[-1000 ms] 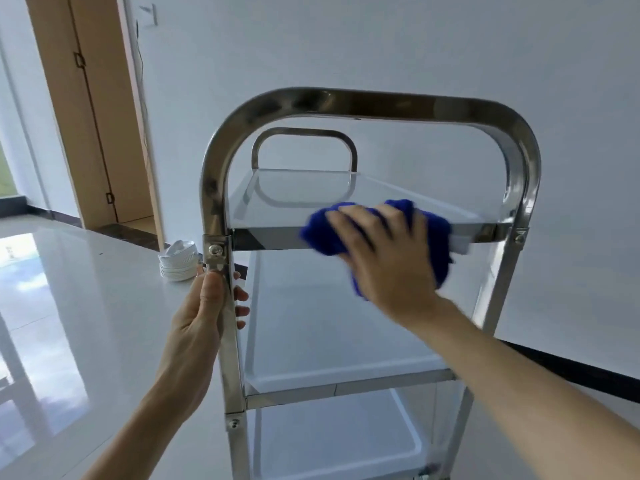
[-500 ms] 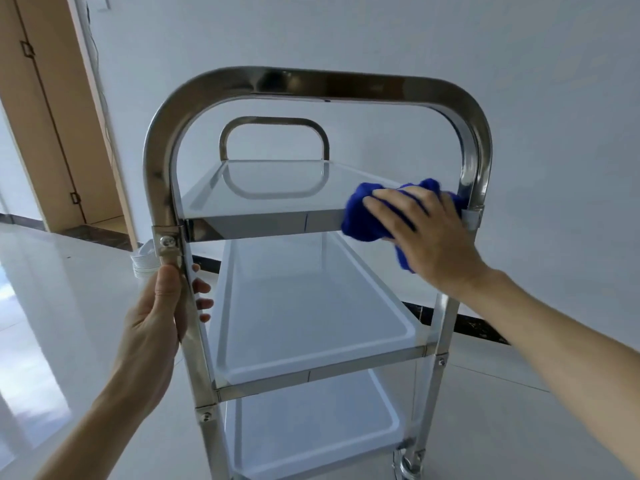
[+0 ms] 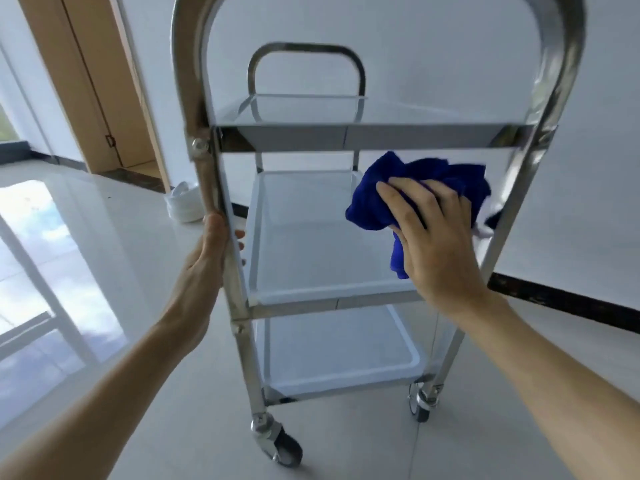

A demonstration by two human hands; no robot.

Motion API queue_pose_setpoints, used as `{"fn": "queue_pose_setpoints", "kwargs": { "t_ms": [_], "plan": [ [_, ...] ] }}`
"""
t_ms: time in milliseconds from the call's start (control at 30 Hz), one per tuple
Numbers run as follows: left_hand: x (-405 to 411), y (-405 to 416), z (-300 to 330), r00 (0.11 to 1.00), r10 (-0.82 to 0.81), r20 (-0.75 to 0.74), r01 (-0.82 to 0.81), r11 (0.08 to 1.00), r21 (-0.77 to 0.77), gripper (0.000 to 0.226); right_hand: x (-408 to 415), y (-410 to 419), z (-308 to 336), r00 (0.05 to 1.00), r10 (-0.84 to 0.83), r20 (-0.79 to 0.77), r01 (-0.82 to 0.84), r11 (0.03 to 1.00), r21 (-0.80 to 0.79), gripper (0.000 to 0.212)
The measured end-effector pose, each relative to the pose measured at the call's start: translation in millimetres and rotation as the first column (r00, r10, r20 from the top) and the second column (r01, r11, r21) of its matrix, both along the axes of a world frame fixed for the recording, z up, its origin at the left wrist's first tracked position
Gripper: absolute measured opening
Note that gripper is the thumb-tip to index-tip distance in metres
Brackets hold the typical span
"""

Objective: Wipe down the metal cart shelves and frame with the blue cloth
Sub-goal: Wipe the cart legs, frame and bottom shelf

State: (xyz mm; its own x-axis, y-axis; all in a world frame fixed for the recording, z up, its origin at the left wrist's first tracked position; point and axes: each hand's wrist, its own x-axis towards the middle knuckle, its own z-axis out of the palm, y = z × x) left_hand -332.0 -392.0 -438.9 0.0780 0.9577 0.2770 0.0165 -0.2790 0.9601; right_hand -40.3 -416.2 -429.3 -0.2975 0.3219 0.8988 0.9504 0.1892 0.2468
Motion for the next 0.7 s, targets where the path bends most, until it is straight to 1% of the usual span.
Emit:
{"fn": "queue_pose_setpoints", "kwargs": {
  "t_ms": [67, 133, 167, 233, 300, 367, 467, 533, 567, 633, 700],
  "plan": [
    [1.7, -0.8, -2.4, 0.999, 0.034, -0.006, -0.034, 0.999, 0.004, 0.058, -20.0, 6.7, -35.5, 0.999, 0.029, -0.040, -0.034, 0.991, -0.126, 0.055],
    [2.7, 1.7, -2.0, 0.997, 0.063, -0.032, -0.063, 0.998, 0.020, 0.057, -40.8, 11.4, -71.6, 0.998, 0.040, -0.043, -0.050, 0.960, -0.276, 0.057],
    [2.4, 2.9, -1.7, 0.997, 0.070, -0.037, -0.069, 0.997, 0.017, 0.057, -51.1, 13.0, -88.7, 0.999, 0.033, -0.026, -0.040, 0.943, -0.329, 0.057],
    [1.0, 5.2, -1.8, 0.996, 0.080, -0.038, -0.080, 0.997, 0.001, 0.058, -68.3, 15.5, -113.7, 1.000, -0.007, -0.010, 0.003, 0.924, -0.382, 0.053],
    [-0.7, 6.8, -2.3, 0.990, 0.113, -0.078, -0.114, 0.993, -0.005, 0.060, -81.2, 18.4, -122.6, 0.998, -0.034, -0.049, 0.011, 0.915, -0.403, 0.047],
    [-0.9, 7.9, -2.5, 0.984, 0.137, -0.110, -0.139, 0.990, -0.002, 0.056, -94.6, 20.6, -122.6, 0.997, -0.027, -0.073, -0.005, 0.914, -0.407, 0.042],
    [1.0, 8.2, -1.0, 0.979, 0.147, -0.143, -0.148, 0.989, 0.007, 0.048, -129.8, 18.6, -117.6, 0.993, 0.040, -0.114, -0.084, 0.907, -0.413, 0.041],
    [1.2, 9.1, -2.8, 0.978, 0.145, -0.149, -0.147, 0.989, 0.002, 0.056, -156.2, 17.6, -117.8, 0.977, 0.096, -0.192, -0.173, 0.879, -0.443, 0.045],
    [0.4, 9.5, -3.7, 0.977, 0.150, -0.150, -0.152, 0.988, 0.001, 0.061, -164.1, 18.9, -119.5, 0.973, 0.105, -0.205, -0.188, 0.874, -0.448, 0.046],
    [-2.9, 11.3, -4.5, 0.975, 0.162, -0.153, -0.162, 0.987, 0.018, 0.061, -162.8, 23.1, -121.8, 0.981, 0.119, -0.155, -0.175, 0.882, -0.437, 0.047],
    [-8.5, 14.3, -3.6, 0.971, 0.156, -0.179, -0.152, 0.988, 0.036, 0.065, -143.6, 27.0, -121.6, 0.989, 0.148, -0.028, -0.147, 0.902, -0.405, 0.050]
  ]
}}
